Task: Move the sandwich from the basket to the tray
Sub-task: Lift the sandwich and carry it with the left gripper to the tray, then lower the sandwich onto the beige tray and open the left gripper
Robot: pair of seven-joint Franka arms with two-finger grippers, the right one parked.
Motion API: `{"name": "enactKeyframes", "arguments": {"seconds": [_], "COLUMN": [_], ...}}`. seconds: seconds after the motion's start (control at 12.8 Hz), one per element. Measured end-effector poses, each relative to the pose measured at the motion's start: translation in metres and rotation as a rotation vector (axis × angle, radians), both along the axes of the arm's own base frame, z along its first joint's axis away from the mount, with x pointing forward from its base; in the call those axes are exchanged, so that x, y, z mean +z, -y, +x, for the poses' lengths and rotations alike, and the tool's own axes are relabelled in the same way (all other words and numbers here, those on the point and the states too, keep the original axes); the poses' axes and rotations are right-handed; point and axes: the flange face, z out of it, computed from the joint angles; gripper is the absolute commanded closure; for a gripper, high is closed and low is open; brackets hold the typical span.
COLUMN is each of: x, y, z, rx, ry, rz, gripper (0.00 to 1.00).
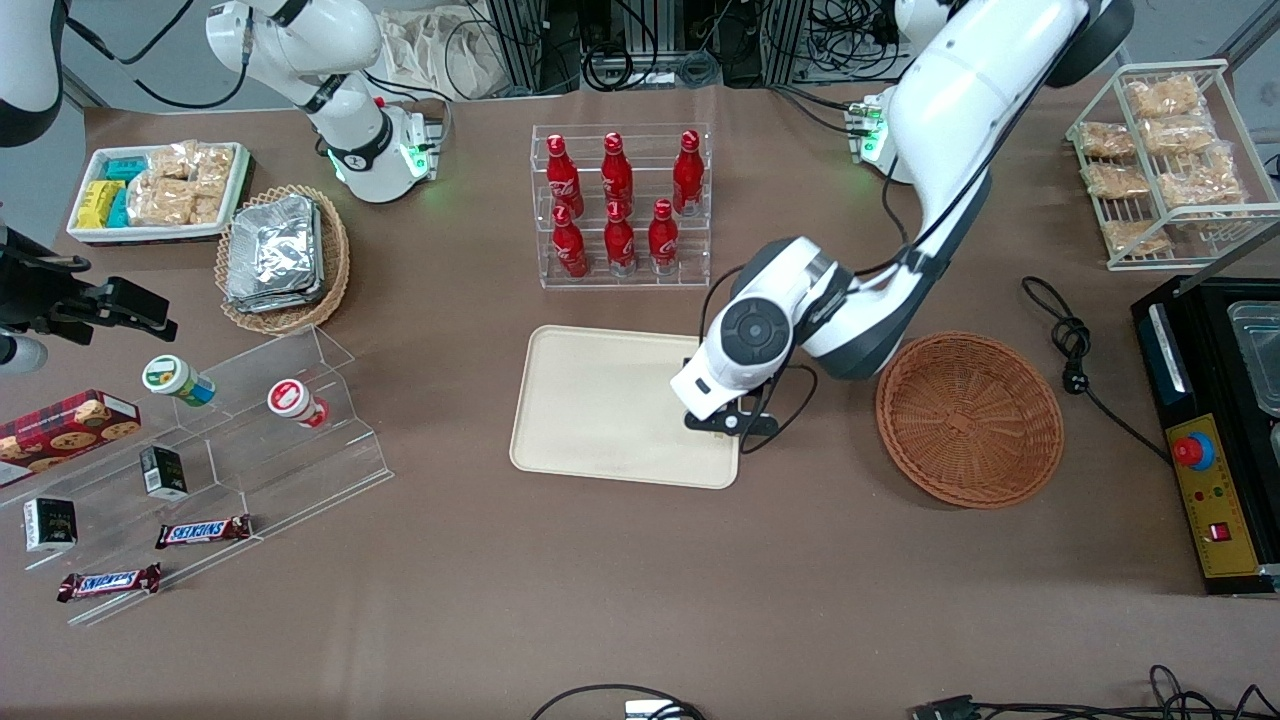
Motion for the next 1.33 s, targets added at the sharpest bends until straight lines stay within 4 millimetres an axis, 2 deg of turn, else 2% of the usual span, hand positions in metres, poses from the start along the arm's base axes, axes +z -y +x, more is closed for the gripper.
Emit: {"name": "enactKeyframes", "arguments": {"seconds": [0.16,0.31,0.71,0.78,0.86,1.18,1.33], "x": [-0.029,-0.044,-0.053,-0.055,-0.056,-0.059,-0.045], "y": [0.001,0.005,0.020,0.025,0.028,0.024,0.024], "z": [0.000,-0.001,-0.009,-0.012,-0.013,-0.006,0.001], "rx": [-0.006,-0.008,-0.013,-0.009,-0.006,0.007,0.013], "ry": [0.003,0.004,0.010,0.014,0.018,0.028,0.043], "rz": [0.013,0.005,-0.012,-0.018,-0.023,-0.028,-0.031], "gripper": [0.96,0.96,0.94,0.70,0.01,0.00,0.00]}}
